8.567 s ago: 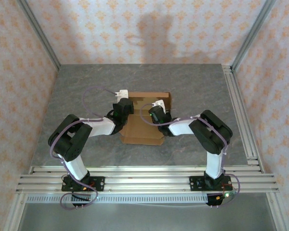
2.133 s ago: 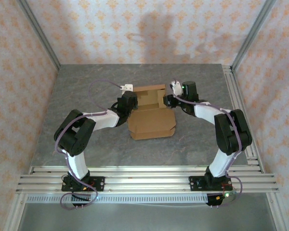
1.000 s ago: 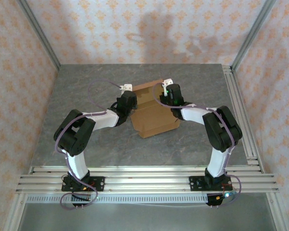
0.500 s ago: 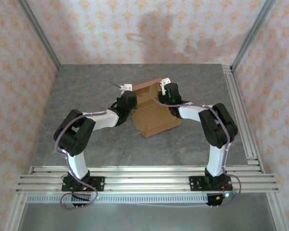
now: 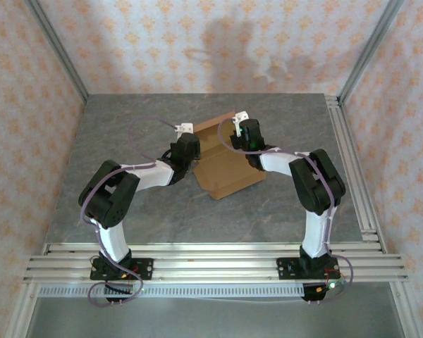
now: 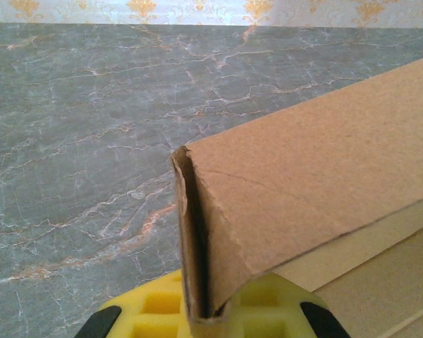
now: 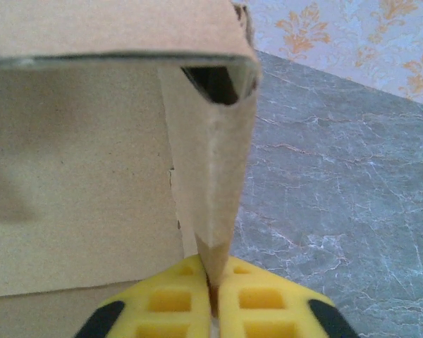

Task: Fold the paper box

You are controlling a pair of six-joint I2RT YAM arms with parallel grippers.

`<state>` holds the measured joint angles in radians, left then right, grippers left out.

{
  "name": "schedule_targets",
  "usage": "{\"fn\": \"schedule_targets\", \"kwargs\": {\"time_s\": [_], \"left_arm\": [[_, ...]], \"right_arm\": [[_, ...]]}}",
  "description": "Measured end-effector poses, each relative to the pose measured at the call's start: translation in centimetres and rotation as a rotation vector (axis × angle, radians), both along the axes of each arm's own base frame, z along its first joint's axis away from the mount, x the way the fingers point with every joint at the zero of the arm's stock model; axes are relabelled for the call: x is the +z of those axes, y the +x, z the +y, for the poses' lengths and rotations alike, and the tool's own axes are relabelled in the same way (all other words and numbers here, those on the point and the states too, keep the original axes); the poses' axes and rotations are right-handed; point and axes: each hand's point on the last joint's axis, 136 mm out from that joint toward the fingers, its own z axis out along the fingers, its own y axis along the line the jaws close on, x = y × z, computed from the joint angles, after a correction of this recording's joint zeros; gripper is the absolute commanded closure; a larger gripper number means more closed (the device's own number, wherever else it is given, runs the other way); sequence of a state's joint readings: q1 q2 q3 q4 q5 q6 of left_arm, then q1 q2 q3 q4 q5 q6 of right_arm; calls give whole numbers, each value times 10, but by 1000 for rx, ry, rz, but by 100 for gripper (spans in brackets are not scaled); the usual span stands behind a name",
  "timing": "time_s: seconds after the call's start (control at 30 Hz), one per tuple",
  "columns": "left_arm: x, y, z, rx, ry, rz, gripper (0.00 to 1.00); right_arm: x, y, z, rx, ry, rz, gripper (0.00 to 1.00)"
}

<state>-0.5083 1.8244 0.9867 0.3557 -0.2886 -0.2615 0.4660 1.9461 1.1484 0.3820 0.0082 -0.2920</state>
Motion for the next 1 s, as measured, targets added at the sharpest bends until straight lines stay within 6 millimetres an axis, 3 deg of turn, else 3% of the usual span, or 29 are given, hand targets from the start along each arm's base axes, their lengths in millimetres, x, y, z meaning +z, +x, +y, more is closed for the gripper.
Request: {"fn": "schedule_targets", "kwargs": {"time_s": [0.17, 0.33, 0.4, 0.5, 0.77, 1.0], "left_arm": [[0, 0, 0, -1, 0, 0, 100], [0, 0, 0, 0, 1, 0, 100], [0, 0, 1, 3, 2, 0, 100], [0, 0, 1, 3, 2, -1, 100], [0, 0, 0, 2, 2, 0, 100], [0, 0, 0, -2, 0, 0, 100]], "right_arm": [[-7, 5, 5, 9, 0, 8, 71], [-7, 8, 7, 12, 3, 7, 74], [-6, 8, 7, 13, 3, 6, 80], [-7, 10, 2, 0, -3, 8, 100], [-6, 11, -1, -21, -18, 3, 100], [-9, 13, -5, -143, -71, -27, 100]]}}
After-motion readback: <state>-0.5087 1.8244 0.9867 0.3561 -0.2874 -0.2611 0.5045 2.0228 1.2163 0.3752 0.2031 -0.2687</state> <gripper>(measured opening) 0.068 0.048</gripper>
